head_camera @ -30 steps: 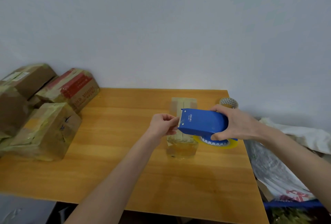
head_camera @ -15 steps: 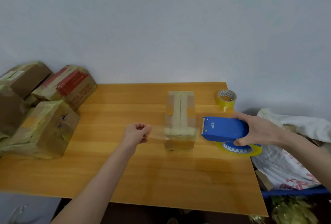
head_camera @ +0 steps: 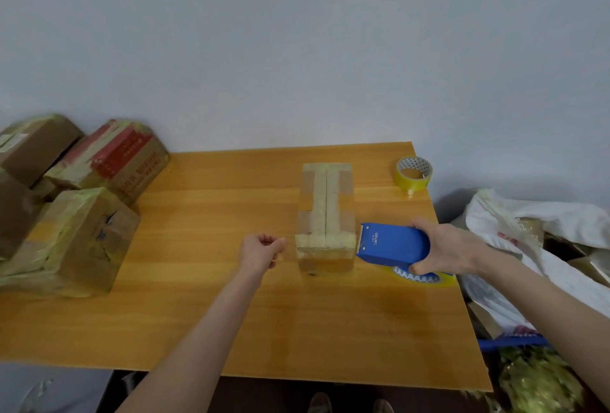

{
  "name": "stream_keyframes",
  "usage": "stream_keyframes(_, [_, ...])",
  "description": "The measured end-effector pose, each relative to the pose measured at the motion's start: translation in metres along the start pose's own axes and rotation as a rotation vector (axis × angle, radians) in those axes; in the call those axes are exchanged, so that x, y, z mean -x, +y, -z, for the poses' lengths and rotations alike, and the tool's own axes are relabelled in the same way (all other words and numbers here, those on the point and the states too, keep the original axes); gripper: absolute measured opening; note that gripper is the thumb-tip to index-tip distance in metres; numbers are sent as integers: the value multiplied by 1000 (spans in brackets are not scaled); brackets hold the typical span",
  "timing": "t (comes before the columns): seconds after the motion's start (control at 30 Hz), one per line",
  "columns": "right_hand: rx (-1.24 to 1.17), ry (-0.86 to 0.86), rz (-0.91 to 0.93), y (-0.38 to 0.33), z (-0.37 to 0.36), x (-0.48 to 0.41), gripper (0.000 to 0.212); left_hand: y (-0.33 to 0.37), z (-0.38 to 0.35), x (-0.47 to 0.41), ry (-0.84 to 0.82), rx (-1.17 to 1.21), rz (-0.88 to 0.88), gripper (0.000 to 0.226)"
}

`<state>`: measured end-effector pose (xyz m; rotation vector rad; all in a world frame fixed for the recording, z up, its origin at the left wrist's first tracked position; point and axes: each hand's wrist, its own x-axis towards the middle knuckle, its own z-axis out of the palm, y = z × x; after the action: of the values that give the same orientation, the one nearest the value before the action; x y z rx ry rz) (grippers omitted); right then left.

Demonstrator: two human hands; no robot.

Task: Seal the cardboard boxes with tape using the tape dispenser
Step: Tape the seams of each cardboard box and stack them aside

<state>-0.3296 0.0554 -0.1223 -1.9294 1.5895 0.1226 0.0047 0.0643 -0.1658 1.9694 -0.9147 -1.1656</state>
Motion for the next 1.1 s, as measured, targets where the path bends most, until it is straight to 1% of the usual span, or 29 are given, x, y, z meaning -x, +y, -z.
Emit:
stream_keyframes(0.17, [-19, -44, 2, 0, -9, -9, 63, -7, -13, 0, 24, -54, 0, 16])
stream_keyframes(0.2, [-26, -48, 3, 0, -10, -11, 65, -5, -14, 0, 24, -86, -1, 21])
stream_keyframes(0.27, [-33, -48, 3, 2, -12, -14, 68, 3, -12, -2, 9, -187, -27, 44])
stream_keyframes(0.33, [-29, -49, 3, 3, -12, -16, 69, 7, -6, -6, -18, -408, -69, 67])
stream_keyframes(0.37, [-30, -47, 3, 3, -11, -17, 68, 6, -1, -9, -5, -528, -86, 72])
stream_keyframes(0.4, [-29, -50, 4, 4, -11, -17, 69, 5, 3, -9, 28, -602, -115, 71])
stream_keyframes(0.43, [-26, -52, 10, 5, -11, -17, 69, 3, 5, -6, 65, -606, -164, 62])
stream_keyframes(0.47, [-27, -48, 13, 4, -12, -17, 69, 4, 6, -1, 78, -558, -230, 49])
stream_keyframes(0.5, [-34, -38, 14, 3, -12, -17, 70, 8, 2, 6, 58, -477, -280, 39])
stream_keyframes(0.53, [-45, -31, 19, -1, -12, -17, 69, 13, -4, 13, 14, -385, -289, 37])
stream_keyframes(0.6, [-42, -32, 44, -13, -14, -20, 66, 20, -15, 23, -50, -220, -235, 42])
stream_keyframes(0.63, [-23, -37, 58, -20, -16, -22, 62, 22, -16, 24, -41, -183, -224, 44])
stream_keyframes(0.73, [-7, -40, 89, -33, -22, -29, 57, 19, -7, 18, -17, -184, -231, 45])
stream_keyframes(0.83, [-62, -47, 108, -34, -26, -33, 59, 8, -1, 14, -37, -307, -252, 47])
stream_keyframes(0.87, [-84, -58, 117, -33, -26, -35, 59, 6, 0, 14, -32, -368, -280, 48])
stream_keyframes(0.9, [-104, -67, 123, -31, -25, -36, 60, 4, -1, 15, -9, -445, -349, 48])
stream_keyframes(0.97, [-117, -68, 128, -27, -23, -35, 64, 5, -6, 20, 15, -620, -628, 48])
stream_keyframes(1.0, [-116, -59, 133, -24, -22, -34, 70, 9, -10, 25, -36, -722, -767, 47])
stream_keyframes(1.03, [-117, -52, 143, -22, -21, -32, 78, 11, -16, 29, -122, -845, -844, 48])
stream_keyframes(1.07, [-113, -50, 154, -20, -21, -29, 85, 10, -21, 32, -194, -973, -875, 54])
stream_keyframes(1.1, [-96, -48, 169, -19, -20, -26, 89, 6, -23, 33, -221, -1070, -897, 62])
